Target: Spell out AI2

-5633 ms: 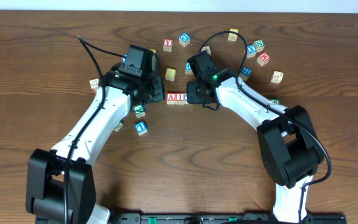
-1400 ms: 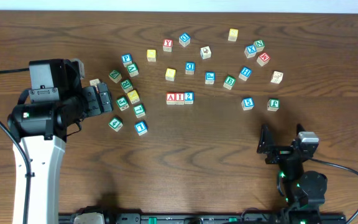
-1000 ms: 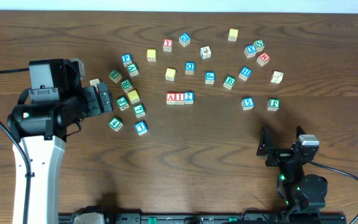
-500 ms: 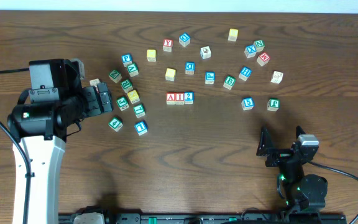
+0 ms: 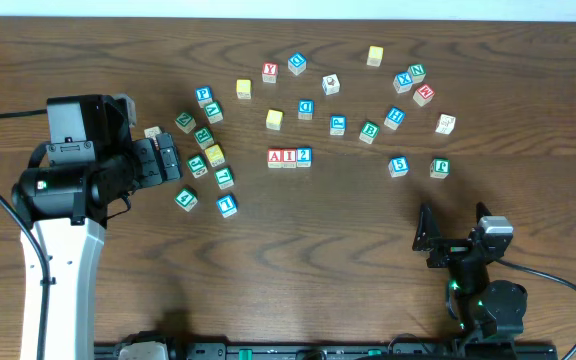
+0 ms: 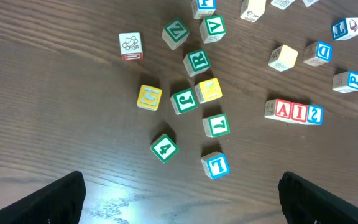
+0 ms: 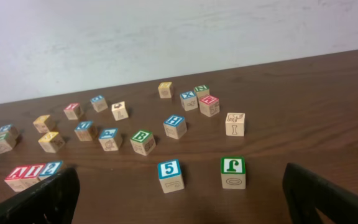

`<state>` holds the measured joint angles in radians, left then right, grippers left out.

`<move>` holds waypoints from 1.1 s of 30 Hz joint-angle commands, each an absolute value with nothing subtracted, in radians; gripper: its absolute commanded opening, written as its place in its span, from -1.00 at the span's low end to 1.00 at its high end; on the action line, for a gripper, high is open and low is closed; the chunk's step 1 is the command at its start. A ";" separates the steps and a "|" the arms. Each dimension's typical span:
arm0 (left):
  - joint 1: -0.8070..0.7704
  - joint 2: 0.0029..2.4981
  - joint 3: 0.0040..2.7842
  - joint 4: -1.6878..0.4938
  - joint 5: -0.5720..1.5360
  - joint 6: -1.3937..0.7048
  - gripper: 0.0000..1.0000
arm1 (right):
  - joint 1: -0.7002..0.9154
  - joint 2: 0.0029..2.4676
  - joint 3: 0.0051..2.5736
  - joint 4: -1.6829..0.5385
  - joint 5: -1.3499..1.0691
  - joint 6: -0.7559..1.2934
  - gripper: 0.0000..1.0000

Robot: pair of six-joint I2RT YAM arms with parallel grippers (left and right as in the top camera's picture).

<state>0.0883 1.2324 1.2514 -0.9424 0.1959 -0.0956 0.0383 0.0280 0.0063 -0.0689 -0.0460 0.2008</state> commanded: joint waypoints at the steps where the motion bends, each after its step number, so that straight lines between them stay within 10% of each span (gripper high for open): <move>1: 0.091 1.229 1.266 -0.946 0.189 -0.079 0.96 | 0.033 0.020 0.006 -0.072 -0.055 0.212 0.98; 18: 0.091 1.059 1.227 -0.890 0.141 -0.070 0.96 | 0.033 0.020 0.006 -0.072 -0.055 0.212 0.99; 33: 0.091 0.630 0.709 -0.274 0.080 -0.027 0.95 | 0.033 0.020 0.006 -0.072 -0.055 0.212 0.98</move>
<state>0.0883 0.6979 0.7872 -0.3298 0.1200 -0.0505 0.0383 0.0280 0.0063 -0.0681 -0.0498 0.2012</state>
